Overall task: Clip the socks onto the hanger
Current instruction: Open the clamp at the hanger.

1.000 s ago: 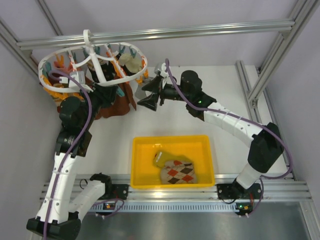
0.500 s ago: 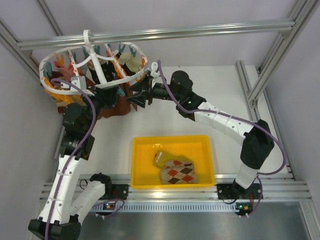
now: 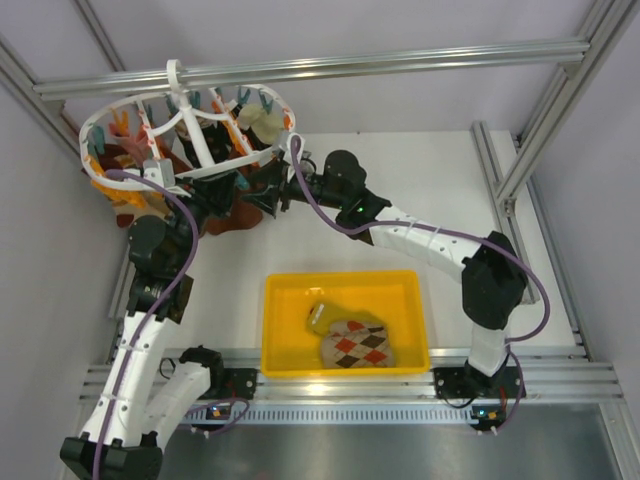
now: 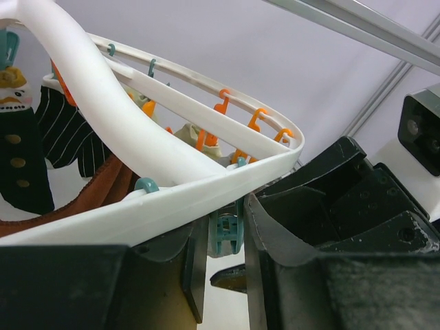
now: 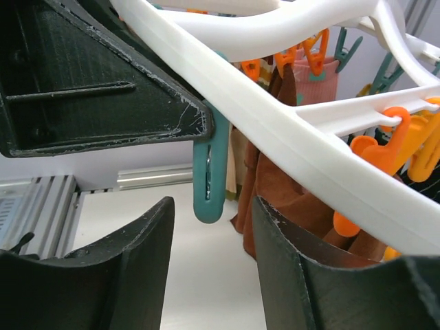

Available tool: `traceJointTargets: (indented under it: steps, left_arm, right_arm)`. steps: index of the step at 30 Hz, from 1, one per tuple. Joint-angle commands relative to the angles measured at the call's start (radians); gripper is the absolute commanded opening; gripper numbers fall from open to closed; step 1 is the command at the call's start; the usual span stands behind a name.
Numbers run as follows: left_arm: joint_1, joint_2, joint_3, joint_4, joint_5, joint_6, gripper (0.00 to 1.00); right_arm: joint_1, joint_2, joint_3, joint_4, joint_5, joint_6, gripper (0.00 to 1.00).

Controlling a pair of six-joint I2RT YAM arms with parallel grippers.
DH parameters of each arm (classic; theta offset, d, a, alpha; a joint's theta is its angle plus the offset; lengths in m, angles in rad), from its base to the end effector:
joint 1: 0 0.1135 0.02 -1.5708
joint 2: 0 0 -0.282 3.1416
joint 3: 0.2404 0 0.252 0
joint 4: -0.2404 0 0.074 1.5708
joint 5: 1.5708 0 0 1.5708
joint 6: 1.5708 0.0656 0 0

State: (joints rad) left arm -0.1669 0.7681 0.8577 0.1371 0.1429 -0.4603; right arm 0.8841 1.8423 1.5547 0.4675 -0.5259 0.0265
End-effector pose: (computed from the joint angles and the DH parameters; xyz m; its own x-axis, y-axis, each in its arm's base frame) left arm 0.1867 -0.0409 0.4223 0.0647 -0.4568 -0.8872 0.3684 0.8372 -0.4042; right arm 0.2763 0.3890 0.3967 0.0874 0.1427 -0.9859 -0.9846 0.1627 -0.0637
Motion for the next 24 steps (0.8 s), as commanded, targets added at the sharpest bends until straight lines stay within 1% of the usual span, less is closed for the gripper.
traceJointTargets:
  steps: [1,2,3,5,6,8,9,10,11,12,13,15,16,20,24]
  left_arm:
    - [0.012,0.005,-0.013,0.056,-0.002,0.038,0.00]
    - [0.012,0.005,-0.013,0.055,0.000,0.038,0.00]
    - [0.010,0.004,-0.013,0.049,0.003,0.038,0.00]
    - [0.012,0.002,-0.011,0.042,0.009,0.040,0.00]
    - [0.010,0.000,-0.011,0.041,0.009,0.040,0.00]
    - [0.012,0.000,-0.008,0.025,0.004,0.035,0.00]
    - [0.012,0.002,-0.005,0.019,0.001,0.031,0.00]
    - [0.012,0.002,-0.003,0.016,-0.002,0.028,0.02]
    - [0.010,0.003,-0.002,0.016,-0.011,0.019,0.07]
    - [0.012,0.007,0.000,0.016,-0.012,0.014,0.13]
    - [0.012,0.011,0.001,0.018,-0.017,0.009,0.23]
    - [0.012,0.019,0.007,0.018,-0.034,-0.006,0.32]
    - [0.012,0.025,0.010,0.018,-0.043,-0.018,0.40]
    - [0.012,0.043,0.023,0.035,-0.057,-0.043,0.46]
    - [0.010,0.060,0.027,0.053,-0.074,-0.054,0.47]
  right_arm:
    - [0.016,0.008,0.070,0.094,0.044,-0.011,0.46]
    - [0.018,0.009,0.070,0.097,0.053,-0.013,0.44]
    - [0.019,0.011,0.074,0.095,0.061,-0.014,0.37]
    - [0.021,0.020,0.085,0.086,0.078,-0.019,0.30]
    - [0.022,0.023,0.088,0.085,0.086,-0.019,0.19]
    - [0.024,0.028,0.091,0.085,0.093,-0.017,0.08]
    - [0.026,0.031,0.091,0.085,0.095,-0.052,0.00]
    - [0.027,0.031,0.087,0.086,0.098,-0.059,0.00]
    - [0.029,0.029,0.081,0.089,0.098,-0.066,0.00]
    - [0.032,0.028,0.074,0.098,0.098,-0.085,0.00]
    - [0.033,0.028,0.067,0.102,0.098,-0.094,0.00]
    - [0.039,0.026,0.056,0.112,0.101,-0.120,0.00]
    - [0.042,0.026,0.054,0.111,0.102,-0.129,0.00]
    - [0.050,0.021,0.041,0.122,0.107,-0.152,0.00]
    - [0.056,0.014,0.027,0.134,0.106,-0.152,0.00]
